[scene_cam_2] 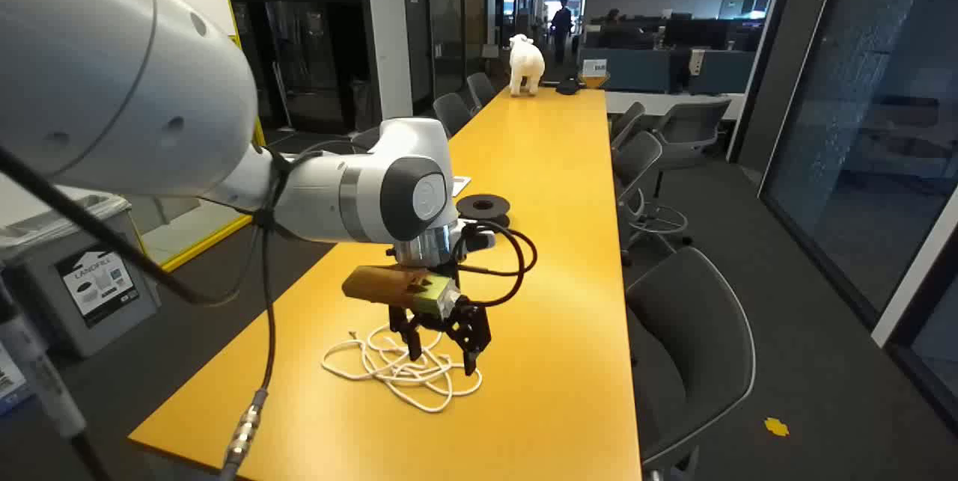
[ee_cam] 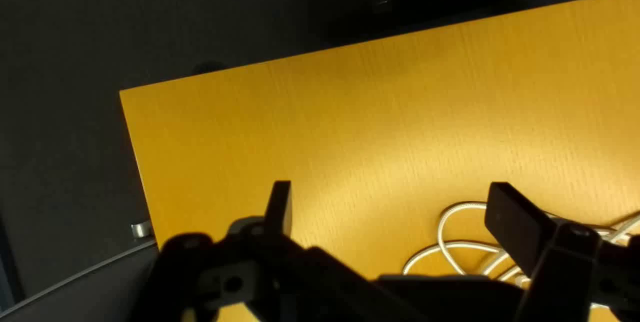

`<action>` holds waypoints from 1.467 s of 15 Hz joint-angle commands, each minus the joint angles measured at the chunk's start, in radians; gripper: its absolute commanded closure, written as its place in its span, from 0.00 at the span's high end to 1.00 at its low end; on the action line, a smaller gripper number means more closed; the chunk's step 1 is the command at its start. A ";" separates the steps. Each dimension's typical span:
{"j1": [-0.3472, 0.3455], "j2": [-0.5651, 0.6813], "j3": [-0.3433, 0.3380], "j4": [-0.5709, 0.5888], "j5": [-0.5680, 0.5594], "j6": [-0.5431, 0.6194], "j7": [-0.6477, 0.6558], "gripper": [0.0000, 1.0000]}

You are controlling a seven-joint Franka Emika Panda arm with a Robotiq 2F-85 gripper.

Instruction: Separate the two white ropes

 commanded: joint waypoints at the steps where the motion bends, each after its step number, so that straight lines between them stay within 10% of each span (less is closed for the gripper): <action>1: 0.018 0.000 -0.017 0.005 -0.005 -0.002 0.004 1.00; 11: 0.041 0.106 -0.016 0.034 0.004 0.102 -0.015 1.00; 22: 0.103 0.641 0.041 0.325 0.253 0.363 -0.396 1.00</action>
